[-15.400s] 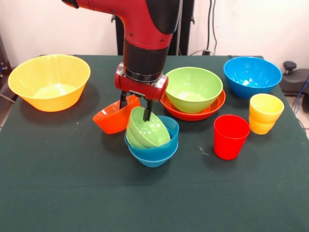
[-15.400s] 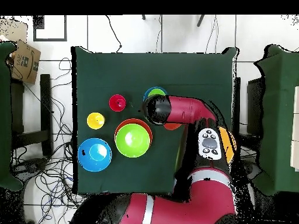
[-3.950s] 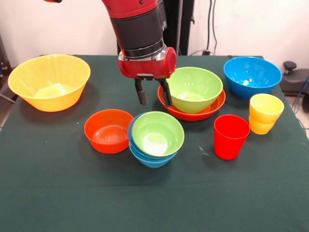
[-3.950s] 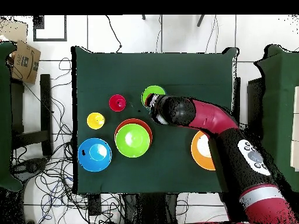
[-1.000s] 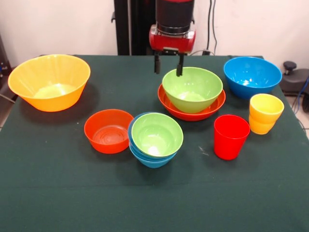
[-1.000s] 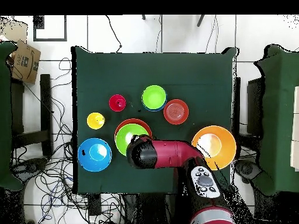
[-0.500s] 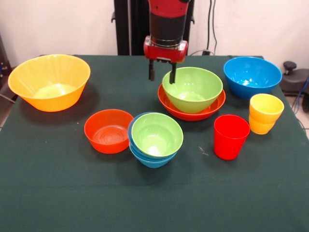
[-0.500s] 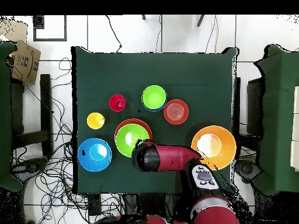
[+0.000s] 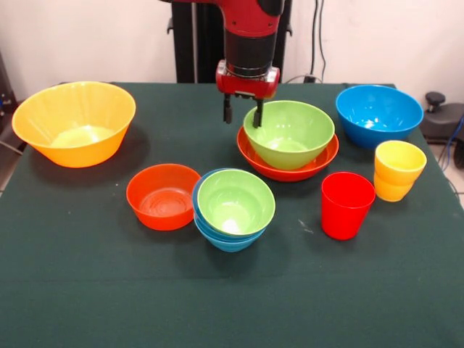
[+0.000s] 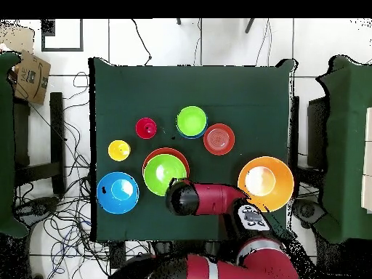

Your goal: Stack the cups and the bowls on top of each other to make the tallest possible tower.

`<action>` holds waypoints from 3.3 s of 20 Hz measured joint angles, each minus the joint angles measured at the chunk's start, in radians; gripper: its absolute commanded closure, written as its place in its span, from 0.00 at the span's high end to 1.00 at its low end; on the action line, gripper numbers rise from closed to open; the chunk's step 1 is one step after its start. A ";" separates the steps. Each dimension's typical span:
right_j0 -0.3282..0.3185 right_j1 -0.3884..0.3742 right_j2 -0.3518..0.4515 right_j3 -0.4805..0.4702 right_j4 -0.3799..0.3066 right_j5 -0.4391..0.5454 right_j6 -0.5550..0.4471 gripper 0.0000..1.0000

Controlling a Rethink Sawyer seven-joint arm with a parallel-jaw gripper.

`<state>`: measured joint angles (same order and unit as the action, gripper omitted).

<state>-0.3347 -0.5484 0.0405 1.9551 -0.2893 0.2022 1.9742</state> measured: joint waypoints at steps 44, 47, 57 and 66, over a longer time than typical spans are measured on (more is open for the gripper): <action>-0.120 -0.173 0.093 0.000 0.007 0.074 0.000 1.00; -0.117 -0.164 0.091 0.000 0.005 0.074 0.000 1.00; -0.082 -0.116 0.060 0.000 -0.042 0.065 0.000 1.00; -0.089 -0.103 0.045 0.000 -0.062 0.048 0.000 1.00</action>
<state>-0.4237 -0.6511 0.0859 1.9551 -0.3508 0.2503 1.9742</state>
